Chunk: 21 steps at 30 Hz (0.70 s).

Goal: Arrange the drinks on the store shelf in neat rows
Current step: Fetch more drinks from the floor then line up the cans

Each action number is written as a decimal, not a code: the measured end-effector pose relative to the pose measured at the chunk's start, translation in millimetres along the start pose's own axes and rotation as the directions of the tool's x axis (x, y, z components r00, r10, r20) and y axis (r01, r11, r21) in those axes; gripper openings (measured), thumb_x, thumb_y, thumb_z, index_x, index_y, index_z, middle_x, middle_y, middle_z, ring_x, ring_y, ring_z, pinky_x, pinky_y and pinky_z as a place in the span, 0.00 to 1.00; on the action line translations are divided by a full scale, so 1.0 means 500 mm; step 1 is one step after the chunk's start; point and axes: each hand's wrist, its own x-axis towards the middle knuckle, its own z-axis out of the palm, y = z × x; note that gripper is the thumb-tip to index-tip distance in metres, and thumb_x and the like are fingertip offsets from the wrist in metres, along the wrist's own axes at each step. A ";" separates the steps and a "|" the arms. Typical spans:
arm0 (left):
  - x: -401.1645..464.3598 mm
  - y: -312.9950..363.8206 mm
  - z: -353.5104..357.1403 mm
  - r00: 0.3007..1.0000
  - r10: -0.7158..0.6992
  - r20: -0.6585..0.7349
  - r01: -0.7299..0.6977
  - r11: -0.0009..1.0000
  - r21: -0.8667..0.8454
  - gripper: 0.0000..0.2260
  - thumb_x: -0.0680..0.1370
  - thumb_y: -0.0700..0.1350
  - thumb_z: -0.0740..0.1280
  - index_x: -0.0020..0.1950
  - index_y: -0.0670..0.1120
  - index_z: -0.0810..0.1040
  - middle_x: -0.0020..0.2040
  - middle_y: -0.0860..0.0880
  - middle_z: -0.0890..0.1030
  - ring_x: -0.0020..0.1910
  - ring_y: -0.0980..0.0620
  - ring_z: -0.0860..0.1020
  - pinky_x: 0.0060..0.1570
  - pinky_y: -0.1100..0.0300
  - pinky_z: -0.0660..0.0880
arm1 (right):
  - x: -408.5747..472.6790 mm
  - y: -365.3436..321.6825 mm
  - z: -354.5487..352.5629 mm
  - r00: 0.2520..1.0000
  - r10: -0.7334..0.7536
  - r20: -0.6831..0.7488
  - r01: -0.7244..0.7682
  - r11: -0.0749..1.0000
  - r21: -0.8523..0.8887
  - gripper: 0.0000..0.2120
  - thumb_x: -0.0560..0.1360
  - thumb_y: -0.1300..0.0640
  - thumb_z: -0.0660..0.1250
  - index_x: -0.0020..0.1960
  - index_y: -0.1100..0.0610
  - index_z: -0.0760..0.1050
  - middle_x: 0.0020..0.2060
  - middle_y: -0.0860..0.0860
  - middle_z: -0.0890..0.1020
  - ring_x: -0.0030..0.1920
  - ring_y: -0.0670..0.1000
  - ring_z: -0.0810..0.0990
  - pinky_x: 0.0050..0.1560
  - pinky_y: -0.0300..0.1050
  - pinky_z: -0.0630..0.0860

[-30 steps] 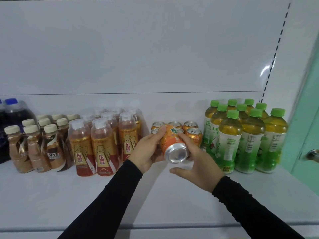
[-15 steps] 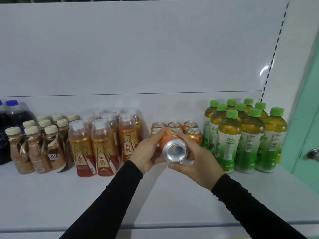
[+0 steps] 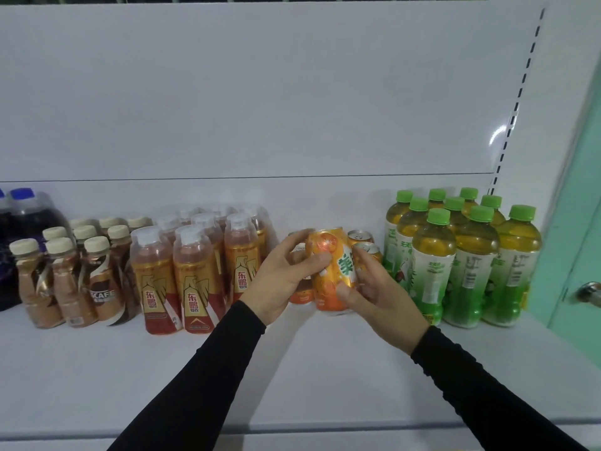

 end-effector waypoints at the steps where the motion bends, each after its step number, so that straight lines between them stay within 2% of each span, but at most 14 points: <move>1: 0.001 -0.002 -0.002 0.999 0.035 0.035 -0.035 0.999 0.018 0.26 0.72 0.41 0.77 0.68 0.47 0.75 0.58 0.43 0.84 0.56 0.43 0.82 0.57 0.45 0.80 | 0.004 -0.002 -0.001 1.000 -0.007 -0.006 0.007 1.000 0.001 0.35 0.71 0.46 0.75 0.73 0.48 0.64 0.59 0.48 0.82 0.59 0.49 0.82 0.60 0.48 0.79; 4: -0.002 -0.003 -0.005 0.985 0.117 0.125 -0.128 0.988 0.081 0.29 0.70 0.38 0.77 0.69 0.45 0.75 0.63 0.44 0.81 0.63 0.44 0.79 0.63 0.45 0.77 | 0.013 -0.001 -0.005 1.000 -0.017 -0.017 0.016 0.998 -0.059 0.29 0.68 0.54 0.78 0.66 0.52 0.72 0.56 0.47 0.83 0.57 0.49 0.82 0.60 0.53 0.79; 7: -0.012 -0.004 -0.003 0.967 0.169 0.191 -0.205 0.962 0.183 0.28 0.70 0.36 0.76 0.70 0.44 0.74 0.66 0.46 0.79 0.68 0.47 0.75 0.67 0.50 0.73 | 0.019 0.011 -0.008 0.988 -0.105 -0.110 0.093 0.990 -0.109 0.31 0.64 0.63 0.81 0.63 0.53 0.72 0.56 0.46 0.83 0.58 0.48 0.82 0.59 0.46 0.79; 10: -0.025 -0.006 -0.001 0.963 0.163 0.215 -0.217 0.942 0.257 0.28 0.69 0.34 0.75 0.67 0.49 0.76 0.64 0.51 0.80 0.68 0.52 0.75 0.68 0.54 0.72 | 0.022 0.026 -0.003 0.958 -0.186 -0.217 0.134 0.963 -0.232 0.34 0.60 0.62 0.83 0.60 0.49 0.71 0.53 0.43 0.82 0.57 0.44 0.80 0.57 0.40 0.78; 13: -0.033 -0.010 -0.003 0.960 0.166 0.227 -0.229 0.929 0.292 0.28 0.70 0.33 0.76 0.69 0.46 0.75 0.65 0.49 0.79 0.69 0.50 0.73 0.73 0.46 0.67 | 0.021 0.040 0.000 0.945 -0.223 -0.238 0.138 0.934 -0.328 0.34 0.60 0.60 0.83 0.60 0.47 0.70 0.54 0.43 0.81 0.56 0.43 0.80 0.57 0.40 0.77; 16: -0.039 -0.007 -0.003 0.963 0.159 0.219 -0.223 0.925 0.307 0.28 0.70 0.33 0.76 0.70 0.44 0.75 0.65 0.49 0.79 0.70 0.49 0.73 0.73 0.41 0.65 | 0.017 0.041 0.000 0.941 -0.241 -0.237 0.144 0.920 -0.364 0.35 0.61 0.59 0.83 0.58 0.40 0.68 0.55 0.41 0.80 0.56 0.41 0.79 0.57 0.39 0.77; 21: -0.046 -0.004 0.007 0.970 0.145 0.195 -0.200 0.933 0.300 0.28 0.72 0.33 0.75 0.69 0.48 0.75 0.65 0.51 0.79 0.69 0.52 0.74 0.72 0.43 0.68 | 0.009 0.045 -0.003 0.946 -0.230 -0.229 0.144 0.929 -0.341 0.34 0.62 0.58 0.82 0.62 0.44 0.69 0.57 0.44 0.80 0.59 0.46 0.78 0.61 0.49 0.77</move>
